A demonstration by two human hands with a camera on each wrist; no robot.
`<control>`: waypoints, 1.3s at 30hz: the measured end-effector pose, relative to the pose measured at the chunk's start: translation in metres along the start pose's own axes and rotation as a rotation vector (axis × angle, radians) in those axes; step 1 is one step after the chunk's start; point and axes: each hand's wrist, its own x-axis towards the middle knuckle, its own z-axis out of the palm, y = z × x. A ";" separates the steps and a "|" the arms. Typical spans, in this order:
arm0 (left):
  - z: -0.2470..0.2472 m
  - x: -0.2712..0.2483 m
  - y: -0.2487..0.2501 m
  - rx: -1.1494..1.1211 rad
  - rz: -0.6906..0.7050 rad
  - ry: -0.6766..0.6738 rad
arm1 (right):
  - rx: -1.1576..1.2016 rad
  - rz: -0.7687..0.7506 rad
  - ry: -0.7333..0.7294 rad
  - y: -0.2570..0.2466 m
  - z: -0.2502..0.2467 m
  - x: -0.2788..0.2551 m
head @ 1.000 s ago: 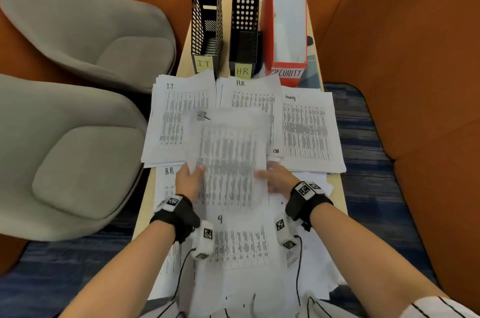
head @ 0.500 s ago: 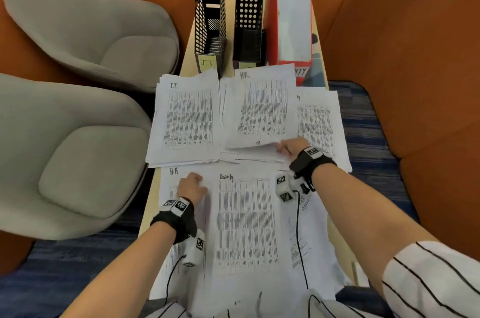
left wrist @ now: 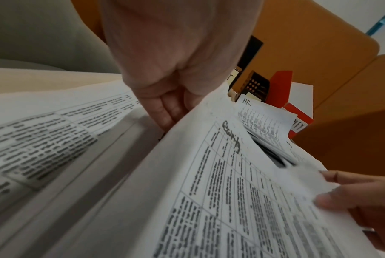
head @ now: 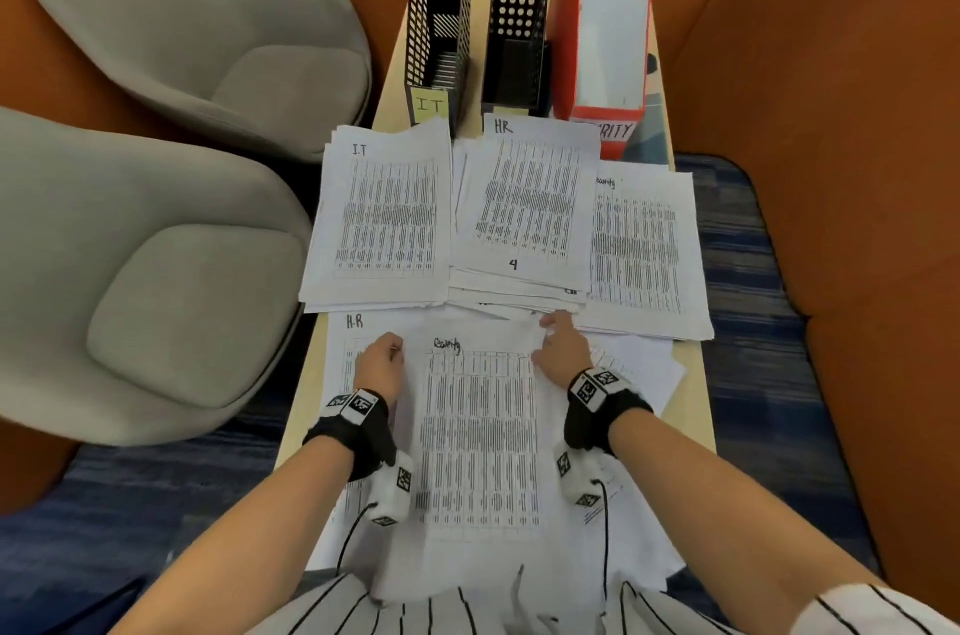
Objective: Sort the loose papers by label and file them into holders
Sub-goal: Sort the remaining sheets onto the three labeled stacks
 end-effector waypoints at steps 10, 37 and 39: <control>-0.006 -0.006 -0.002 -0.112 0.047 -0.085 | -0.052 0.295 0.223 0.030 -0.059 -0.010; -0.003 -0.046 0.041 -0.128 0.006 -0.764 | 0.410 0.316 0.156 -0.028 -0.032 -0.011; -0.010 -0.045 0.040 -0.349 -0.131 -0.863 | 0.348 0.345 0.166 -0.039 -0.038 -0.011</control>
